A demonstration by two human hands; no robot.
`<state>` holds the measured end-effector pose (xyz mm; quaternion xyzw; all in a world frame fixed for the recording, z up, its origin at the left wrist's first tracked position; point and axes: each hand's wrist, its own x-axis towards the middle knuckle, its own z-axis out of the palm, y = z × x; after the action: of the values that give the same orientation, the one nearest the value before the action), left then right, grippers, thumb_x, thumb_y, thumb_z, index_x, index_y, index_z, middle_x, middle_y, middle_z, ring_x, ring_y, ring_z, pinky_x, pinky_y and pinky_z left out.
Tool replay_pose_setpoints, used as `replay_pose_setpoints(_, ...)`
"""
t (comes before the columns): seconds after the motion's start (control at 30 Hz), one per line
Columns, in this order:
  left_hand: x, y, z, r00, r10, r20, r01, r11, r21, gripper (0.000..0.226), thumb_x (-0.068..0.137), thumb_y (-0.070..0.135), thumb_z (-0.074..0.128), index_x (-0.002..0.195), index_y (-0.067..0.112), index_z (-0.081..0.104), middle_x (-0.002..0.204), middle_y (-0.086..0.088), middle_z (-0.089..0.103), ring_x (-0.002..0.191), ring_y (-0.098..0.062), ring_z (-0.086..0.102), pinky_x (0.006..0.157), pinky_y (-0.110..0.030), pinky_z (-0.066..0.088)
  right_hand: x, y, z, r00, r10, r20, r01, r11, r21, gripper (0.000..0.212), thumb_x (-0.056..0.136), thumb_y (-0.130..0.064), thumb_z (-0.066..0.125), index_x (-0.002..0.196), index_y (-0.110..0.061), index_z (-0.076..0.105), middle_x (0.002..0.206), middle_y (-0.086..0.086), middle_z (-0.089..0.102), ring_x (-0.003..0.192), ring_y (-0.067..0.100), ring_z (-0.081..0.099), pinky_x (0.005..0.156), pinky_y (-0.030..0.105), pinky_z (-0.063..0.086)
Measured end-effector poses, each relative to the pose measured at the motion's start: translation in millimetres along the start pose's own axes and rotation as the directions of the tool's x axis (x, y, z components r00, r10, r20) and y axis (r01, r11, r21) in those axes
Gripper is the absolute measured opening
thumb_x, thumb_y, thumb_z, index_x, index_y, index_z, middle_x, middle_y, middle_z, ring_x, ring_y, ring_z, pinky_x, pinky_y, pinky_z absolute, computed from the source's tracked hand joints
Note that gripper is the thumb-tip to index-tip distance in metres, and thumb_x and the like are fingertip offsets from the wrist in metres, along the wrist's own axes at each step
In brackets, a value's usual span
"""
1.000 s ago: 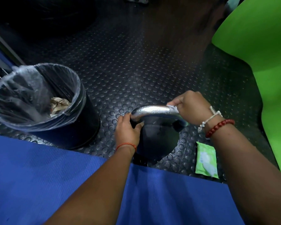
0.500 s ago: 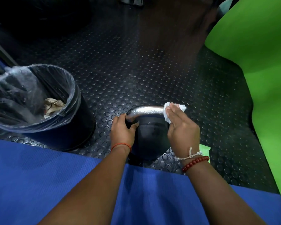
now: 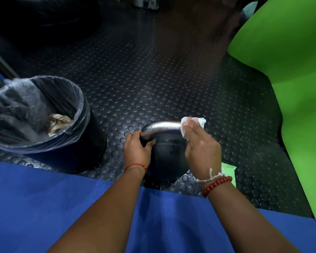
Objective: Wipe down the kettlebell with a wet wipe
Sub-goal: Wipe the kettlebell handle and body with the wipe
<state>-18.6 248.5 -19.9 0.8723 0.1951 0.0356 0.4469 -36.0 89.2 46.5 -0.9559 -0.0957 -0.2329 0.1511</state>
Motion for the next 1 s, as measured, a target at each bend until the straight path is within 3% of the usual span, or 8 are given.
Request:
replay_pose_setpoints(0.17,0.6,0.8,0.4,1.0,-0.006,0.005,0.006,1.0,0.007,0.028,0.079,0.036,0.072,0.098,0.019,0.06,0.104,0.003,0.052,0.094,-0.02,0.056,0.085,-0.036,0.051,19.1,3.1,0.5,0.998,0.061,-0.002,-0.061,0.997,0.049,0.04,0.072,0.014,0.06,0.107,-0.002,0.07,0.112,0.016,0.068,0.104,0.029,0.066,0.08,0.049,0.057)
replay_pose_setpoints(0.27,0.4,0.1,-0.1,1.0,0.008,-0.003,-0.008,1.0,0.006,0.027,0.079,0.035,0.072,0.096,0.019,0.06,0.101,0.004,0.051,0.092,-0.021,0.056,0.083,-0.035,0.051,1.0,-0.3,-4.7,1.0,0.023,-0.022,-0.022,0.998,0.054,0.036,0.078,0.009,0.054,0.109,-0.001,0.069,0.115,0.016,0.067,0.106,0.028,0.065,0.086,0.047,0.054)
replay_pose_setpoints(0.43,0.7,0.1,0.4,1.0,0.002,0.003,-0.002,1.0,0.006,0.027,0.079,0.035,0.072,0.096,0.019,0.06,0.103,0.003,0.052,0.093,-0.021,0.056,0.084,-0.035,0.05,26.8,6.1,-4.3,0.99,0.095,0.101,-0.101,0.994,0.047,0.04,0.074,0.011,0.059,0.109,-0.006,0.07,0.116,0.015,0.066,0.106,0.03,0.065,0.09,0.048,0.053)
replay_pose_setpoints(0.6,0.8,-0.3,0.6,1.0,0.006,-0.006,-0.006,1.0,0.007,0.03,0.078,0.035,0.073,0.097,0.016,0.06,0.104,0.001,0.053,0.093,-0.022,0.057,0.084,-0.035,0.05,16.6,-0.4,-19.1,0.99,0.022,0.137,-0.024,1.0,0.013,0.038,0.074,0.011,0.062,0.107,-0.006,0.071,0.111,0.014,0.069,0.102,0.028,0.067,0.085,0.047,0.055)
replay_pose_setpoints(0.73,0.6,0.2,0.6,1.0,0.002,-0.002,-0.002,1.0,0.009,0.031,0.078,0.036,0.073,0.098,0.016,0.06,0.105,-0.001,0.054,0.093,-0.022,0.056,0.084,-0.034,0.05,50.3,3.2,-16.0,0.942,0.115,0.315,-0.101,0.993,-0.061,0.028,0.08,0.005,0.054,0.093,-0.01,0.073,0.096,0.008,0.072,0.087,0.028,0.067,0.077,0.04,0.057)
replay_pose_setpoints(0.83,-0.2,0.5,-0.3,1.0,-0.001,0.003,0.001,1.0,0.004,0.03,0.079,0.036,0.072,0.098,0.017,0.06,0.105,0.001,0.053,0.093,-0.021,0.055,0.085,-0.033,0.049,45.6,2.4,-22.4,0.941,0.075,0.33,-0.065,0.997,-0.041,0.021,0.084,0.0,0.055,0.091,-0.011,0.072,0.092,0.007,0.072,0.083,0.027,0.067,0.074,0.039,0.057)
replay_pose_setpoints(1.0,-0.5,1.3,-0.2,1.0,-0.005,0.0,0.005,1.0,0.01,0.03,0.079,0.035,0.073,0.098,0.016,0.06,0.105,0.001,0.053,0.094,-0.021,0.055,0.085,-0.032,0.049,80.5,2.8,-23.5,0.806,0.287,0.518,-0.312,0.949,-0.041,0.035,0.086,0.002,0.049,0.095,-0.019,0.076,0.103,0.003,0.071,0.074,0.02,0.061,0.069,0.022,0.048)
